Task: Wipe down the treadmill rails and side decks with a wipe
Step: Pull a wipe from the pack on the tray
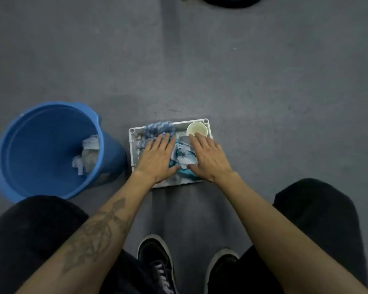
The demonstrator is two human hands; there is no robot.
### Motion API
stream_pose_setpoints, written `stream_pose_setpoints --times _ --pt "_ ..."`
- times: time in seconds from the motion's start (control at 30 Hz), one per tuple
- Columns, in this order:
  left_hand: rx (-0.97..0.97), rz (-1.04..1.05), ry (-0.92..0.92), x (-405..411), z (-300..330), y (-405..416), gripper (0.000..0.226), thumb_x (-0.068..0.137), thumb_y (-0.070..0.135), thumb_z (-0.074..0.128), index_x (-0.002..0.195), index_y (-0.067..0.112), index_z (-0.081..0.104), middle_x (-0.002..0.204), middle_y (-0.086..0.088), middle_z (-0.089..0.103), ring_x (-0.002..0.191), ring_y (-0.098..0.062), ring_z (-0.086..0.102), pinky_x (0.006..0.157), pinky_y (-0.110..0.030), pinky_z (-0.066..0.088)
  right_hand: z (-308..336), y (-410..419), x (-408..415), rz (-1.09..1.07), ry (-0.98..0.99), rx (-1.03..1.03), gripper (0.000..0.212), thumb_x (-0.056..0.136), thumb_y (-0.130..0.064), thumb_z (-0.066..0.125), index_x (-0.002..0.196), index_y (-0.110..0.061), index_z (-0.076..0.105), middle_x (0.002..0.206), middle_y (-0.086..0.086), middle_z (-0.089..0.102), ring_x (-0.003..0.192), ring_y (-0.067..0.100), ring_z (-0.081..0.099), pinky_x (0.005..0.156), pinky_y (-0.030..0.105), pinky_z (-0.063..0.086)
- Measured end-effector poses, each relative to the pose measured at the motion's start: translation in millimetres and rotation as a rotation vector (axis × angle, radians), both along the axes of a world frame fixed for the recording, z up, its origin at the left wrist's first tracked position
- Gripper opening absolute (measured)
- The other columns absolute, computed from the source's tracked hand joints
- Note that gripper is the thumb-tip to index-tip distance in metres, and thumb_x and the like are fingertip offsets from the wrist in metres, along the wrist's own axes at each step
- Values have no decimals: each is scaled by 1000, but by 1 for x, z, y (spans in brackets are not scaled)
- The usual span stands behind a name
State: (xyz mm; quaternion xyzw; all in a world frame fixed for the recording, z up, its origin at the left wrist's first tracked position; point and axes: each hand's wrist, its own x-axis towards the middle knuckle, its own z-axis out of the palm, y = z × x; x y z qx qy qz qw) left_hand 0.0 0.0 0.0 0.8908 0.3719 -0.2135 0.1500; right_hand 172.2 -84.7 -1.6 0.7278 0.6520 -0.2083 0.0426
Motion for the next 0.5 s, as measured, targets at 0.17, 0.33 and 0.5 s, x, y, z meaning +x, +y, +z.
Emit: stream_pose_setpoints --times 0.17,0.33,0.5 --pt "-10 0 3 3 -25 1 83 102 54 50 164 14 12 173 -11 1 159 -27 0 128 -45 7 -28 2 -2 -35 -44 181 81 77 -43 82 143 -9 49 147 17 47 131 36 49 106 45 42" --pt "-20 18 -55 4 -31 -7 72 103 46 53 161 14 24 170 -10 15 157 -27 14 125 -40 13 -37 9 -12 -58 3 276 44 72 -31 88 101 -10 62 139 20 56 122 37 58 95 46 51" --pt "14 94 -232 8 -38 -1 42 101 43 55 130 12 56 132 -7 54 124 -26 52 102 -38 39 -53 0 -11 -17 1 300 38 71 -39 88 90 -9 72 151 23 49 133 41 54 105 52 47"
